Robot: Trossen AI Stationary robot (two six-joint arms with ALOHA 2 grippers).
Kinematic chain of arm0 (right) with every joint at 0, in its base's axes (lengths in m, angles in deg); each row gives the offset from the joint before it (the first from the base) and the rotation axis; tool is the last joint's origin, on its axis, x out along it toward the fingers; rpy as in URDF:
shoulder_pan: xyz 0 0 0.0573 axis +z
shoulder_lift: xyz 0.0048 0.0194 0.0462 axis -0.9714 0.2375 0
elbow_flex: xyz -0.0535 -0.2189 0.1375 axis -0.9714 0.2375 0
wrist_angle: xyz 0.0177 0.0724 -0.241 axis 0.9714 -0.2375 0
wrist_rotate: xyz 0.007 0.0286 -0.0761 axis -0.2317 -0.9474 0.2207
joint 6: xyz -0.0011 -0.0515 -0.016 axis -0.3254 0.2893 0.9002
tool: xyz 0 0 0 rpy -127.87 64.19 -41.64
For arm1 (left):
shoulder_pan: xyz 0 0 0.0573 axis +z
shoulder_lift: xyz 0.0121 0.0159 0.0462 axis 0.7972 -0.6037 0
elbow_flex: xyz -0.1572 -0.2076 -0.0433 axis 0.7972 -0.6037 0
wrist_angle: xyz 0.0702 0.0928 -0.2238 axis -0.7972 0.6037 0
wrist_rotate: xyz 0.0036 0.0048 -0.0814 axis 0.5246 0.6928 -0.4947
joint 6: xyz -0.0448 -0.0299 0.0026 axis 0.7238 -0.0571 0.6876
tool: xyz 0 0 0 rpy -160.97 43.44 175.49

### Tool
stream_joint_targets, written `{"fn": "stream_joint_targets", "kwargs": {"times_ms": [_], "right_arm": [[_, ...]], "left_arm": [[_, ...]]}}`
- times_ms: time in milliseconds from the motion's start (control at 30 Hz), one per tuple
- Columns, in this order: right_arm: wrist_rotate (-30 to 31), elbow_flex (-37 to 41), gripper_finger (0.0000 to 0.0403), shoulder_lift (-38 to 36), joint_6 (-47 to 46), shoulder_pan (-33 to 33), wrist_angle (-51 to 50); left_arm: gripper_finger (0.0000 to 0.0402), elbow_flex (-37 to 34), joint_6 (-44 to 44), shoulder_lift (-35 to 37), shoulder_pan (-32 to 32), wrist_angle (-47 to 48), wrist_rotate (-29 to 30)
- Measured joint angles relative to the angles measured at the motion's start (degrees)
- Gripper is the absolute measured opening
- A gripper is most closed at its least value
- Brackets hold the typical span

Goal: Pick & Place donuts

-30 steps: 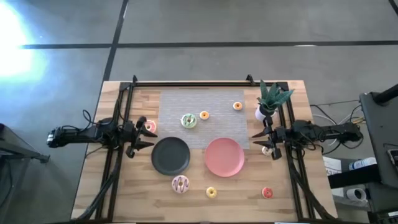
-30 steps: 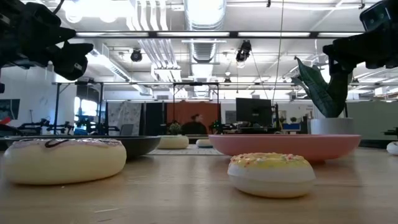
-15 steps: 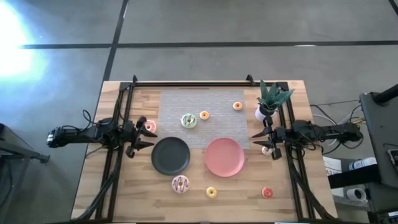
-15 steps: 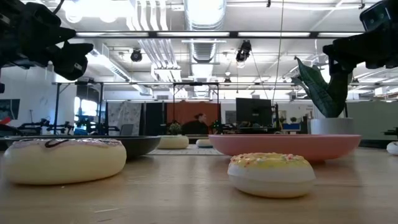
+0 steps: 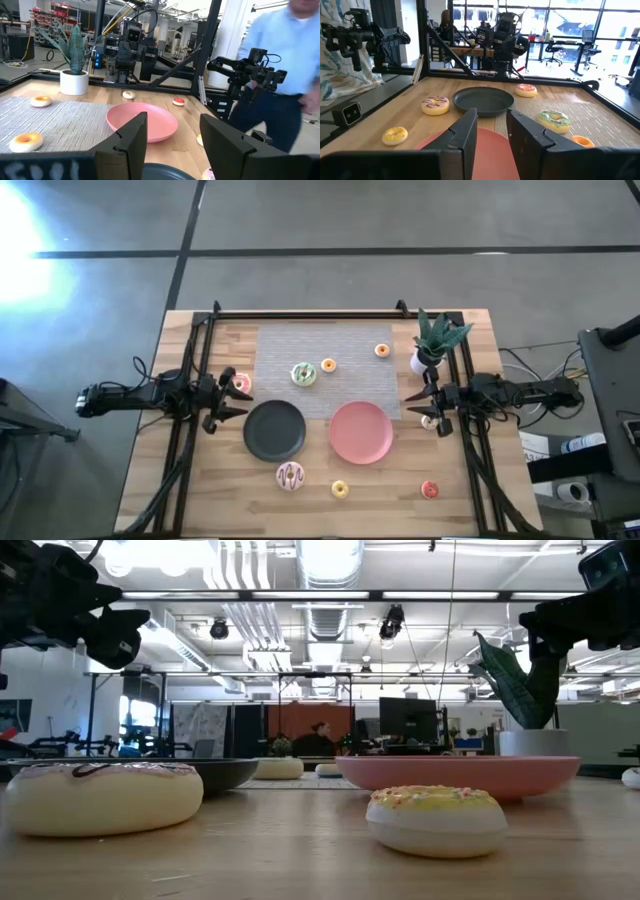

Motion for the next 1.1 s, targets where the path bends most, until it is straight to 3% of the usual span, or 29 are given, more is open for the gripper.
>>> {"fn": "stream_joint_targets", "kwargs": {"times_ms": [267,667,933,1100], "right_arm": [[0.0,0.0,0.0098,0.0,-1.5,0.0,0.0],[0.9,0.0,0.0098,0.0,-61.6,0.1,0.0],[6.2,0.0,0.0098,0.0,-68.2,0.3,3.0],[-1.2,0.0,0.0098,2.7,-74.0,0.8,2.6]], "left_arm": [[0.0156,0.0,0.0,0.0,0.0,0.0,0.0],[0.0156,0.0,0.0,0.0,0.0,0.0,0.0],[0.0156,0.0,0.0,0.0,0.0,0.0,0.0],[0.0156,0.0,0.0,0.0,0.0,0.0,0.0]]}}
